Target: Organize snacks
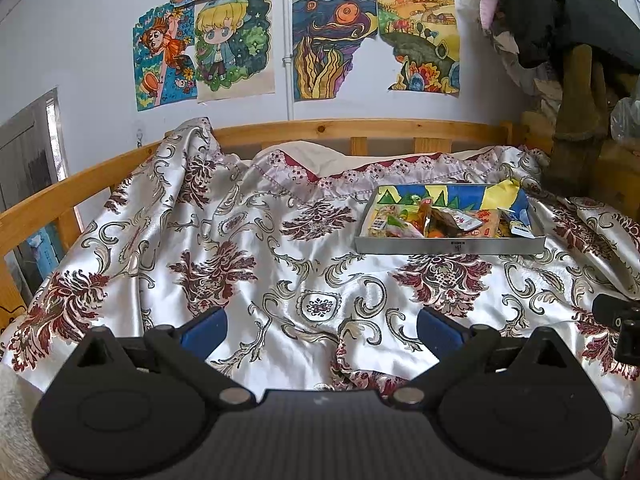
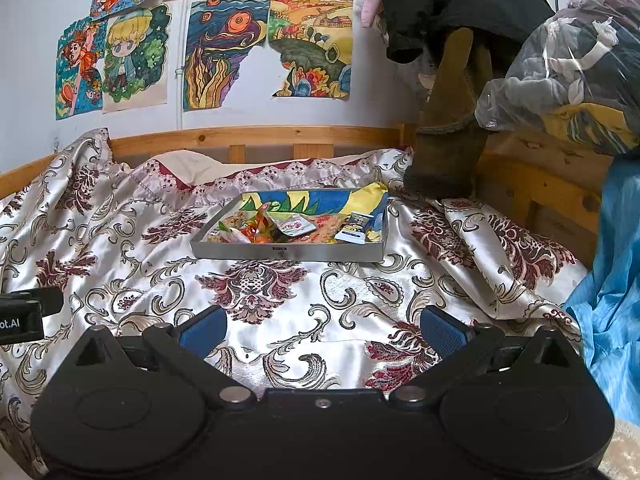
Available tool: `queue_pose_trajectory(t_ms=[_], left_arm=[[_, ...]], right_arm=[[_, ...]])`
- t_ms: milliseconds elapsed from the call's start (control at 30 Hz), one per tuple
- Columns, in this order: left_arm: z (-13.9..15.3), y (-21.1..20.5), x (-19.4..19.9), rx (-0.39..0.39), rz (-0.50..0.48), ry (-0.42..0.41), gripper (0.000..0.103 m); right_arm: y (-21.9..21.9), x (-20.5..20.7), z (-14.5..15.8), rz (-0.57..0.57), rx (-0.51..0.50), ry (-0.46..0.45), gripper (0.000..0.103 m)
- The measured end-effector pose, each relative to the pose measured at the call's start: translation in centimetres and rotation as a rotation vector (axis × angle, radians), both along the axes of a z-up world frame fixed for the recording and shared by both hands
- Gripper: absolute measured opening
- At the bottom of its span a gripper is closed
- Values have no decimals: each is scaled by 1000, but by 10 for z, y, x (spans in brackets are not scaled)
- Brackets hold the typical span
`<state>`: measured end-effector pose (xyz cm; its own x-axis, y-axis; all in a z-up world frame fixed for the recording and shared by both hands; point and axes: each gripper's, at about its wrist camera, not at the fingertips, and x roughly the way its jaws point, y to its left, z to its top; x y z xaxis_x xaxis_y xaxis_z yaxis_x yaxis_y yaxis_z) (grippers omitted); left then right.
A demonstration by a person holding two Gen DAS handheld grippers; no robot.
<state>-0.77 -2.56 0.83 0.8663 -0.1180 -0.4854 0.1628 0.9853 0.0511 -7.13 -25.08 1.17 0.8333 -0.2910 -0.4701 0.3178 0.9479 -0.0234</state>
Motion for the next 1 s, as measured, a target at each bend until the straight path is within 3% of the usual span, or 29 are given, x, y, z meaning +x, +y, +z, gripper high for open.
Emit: queue_pose_trajectory(t_ms=[1000], left_arm=[[1, 0, -1, -2, -5, -3, 103]], right_arm=[[1, 0, 0, -1, -3, -1, 102]])
